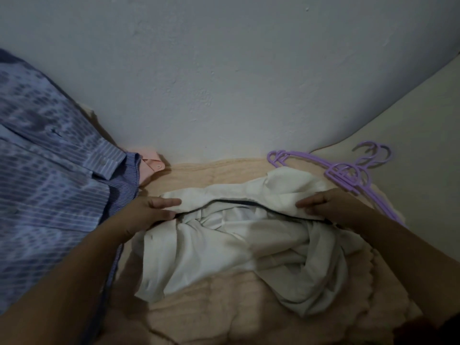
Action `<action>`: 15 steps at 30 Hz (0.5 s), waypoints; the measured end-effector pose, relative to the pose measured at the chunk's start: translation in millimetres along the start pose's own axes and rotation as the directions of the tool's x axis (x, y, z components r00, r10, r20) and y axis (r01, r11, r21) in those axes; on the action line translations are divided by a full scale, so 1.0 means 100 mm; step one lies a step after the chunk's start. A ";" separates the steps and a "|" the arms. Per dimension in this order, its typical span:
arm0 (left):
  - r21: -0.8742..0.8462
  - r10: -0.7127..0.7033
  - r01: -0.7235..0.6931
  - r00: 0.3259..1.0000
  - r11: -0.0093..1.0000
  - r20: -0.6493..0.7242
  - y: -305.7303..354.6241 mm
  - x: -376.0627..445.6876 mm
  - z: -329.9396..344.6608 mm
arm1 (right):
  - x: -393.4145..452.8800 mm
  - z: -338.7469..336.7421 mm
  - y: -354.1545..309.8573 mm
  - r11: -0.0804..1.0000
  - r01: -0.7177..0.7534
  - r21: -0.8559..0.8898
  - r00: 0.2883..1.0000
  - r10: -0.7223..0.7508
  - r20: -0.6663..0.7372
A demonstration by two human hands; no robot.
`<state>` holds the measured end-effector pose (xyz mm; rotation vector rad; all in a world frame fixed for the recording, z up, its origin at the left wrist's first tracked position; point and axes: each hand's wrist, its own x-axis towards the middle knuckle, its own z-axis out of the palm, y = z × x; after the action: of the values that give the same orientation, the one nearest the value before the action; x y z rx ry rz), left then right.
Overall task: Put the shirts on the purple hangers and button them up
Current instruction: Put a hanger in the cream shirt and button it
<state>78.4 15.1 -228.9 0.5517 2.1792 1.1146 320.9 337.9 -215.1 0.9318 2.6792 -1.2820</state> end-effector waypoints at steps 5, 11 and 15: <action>0.095 0.097 -0.084 0.985 0.992 -0.143 0.36 -0.20 -0.15 | -0.16 -0.18 -0.20 0.992 0.117 -0.045 0.984 -0.122 -0.127; 0.285 0.260 -0.190 0.938 0.940 -0.232 0.98 -0.60 -0.44 | -0.51 -0.53 -0.60 0.954 0.290 -0.068 0.897 -0.296 -0.328; 0.457 0.374 -0.227 0.889 0.860 -0.262 1.56 -1.03 -0.73 | -0.89 -0.93 -1.04 0.905 0.370 -0.211 0.794 -0.426 -0.435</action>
<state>115.0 -2.0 -32.9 0.9856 2.7365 0.9525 360.0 309.6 -57.1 0.7661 3.4458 -1.0309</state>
